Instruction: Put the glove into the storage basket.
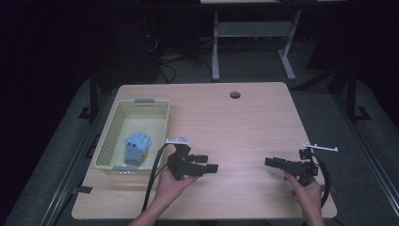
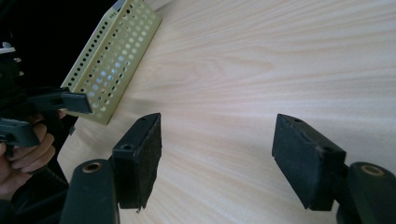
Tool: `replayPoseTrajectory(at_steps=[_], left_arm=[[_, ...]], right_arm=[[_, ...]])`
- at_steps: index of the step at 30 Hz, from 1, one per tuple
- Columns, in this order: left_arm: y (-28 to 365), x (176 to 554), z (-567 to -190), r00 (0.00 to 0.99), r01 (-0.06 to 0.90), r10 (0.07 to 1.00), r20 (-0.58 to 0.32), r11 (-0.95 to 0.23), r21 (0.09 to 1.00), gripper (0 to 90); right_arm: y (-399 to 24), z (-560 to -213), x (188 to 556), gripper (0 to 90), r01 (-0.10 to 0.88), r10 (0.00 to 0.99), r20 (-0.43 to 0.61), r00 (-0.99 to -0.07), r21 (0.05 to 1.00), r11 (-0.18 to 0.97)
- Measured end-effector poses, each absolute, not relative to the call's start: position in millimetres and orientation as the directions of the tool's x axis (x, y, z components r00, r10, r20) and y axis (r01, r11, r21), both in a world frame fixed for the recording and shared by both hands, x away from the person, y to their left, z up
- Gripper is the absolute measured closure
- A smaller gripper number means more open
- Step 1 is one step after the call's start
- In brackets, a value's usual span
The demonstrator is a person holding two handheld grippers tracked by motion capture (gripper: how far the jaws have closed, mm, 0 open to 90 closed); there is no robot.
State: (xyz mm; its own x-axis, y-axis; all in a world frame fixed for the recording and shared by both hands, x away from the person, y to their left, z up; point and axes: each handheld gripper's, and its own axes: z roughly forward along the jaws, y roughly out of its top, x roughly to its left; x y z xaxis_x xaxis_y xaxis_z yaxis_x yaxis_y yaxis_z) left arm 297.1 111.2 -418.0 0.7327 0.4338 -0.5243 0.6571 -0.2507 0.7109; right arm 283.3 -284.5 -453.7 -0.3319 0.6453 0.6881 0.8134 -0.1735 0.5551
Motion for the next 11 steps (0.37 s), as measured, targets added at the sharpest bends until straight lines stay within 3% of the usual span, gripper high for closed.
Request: replayPoseTrajectory(at_steps=[11], left_arm=[[113.4, 274.3, -430.4, 0.773, 0.609, 0.417, -0.478, -0.279, 0.742, 27.5]], right_arm=[[-273.7, -455.1, 270.8, 28.5, 0.81, 0.603, 0.703, -0.377, 0.566, -0.153]])
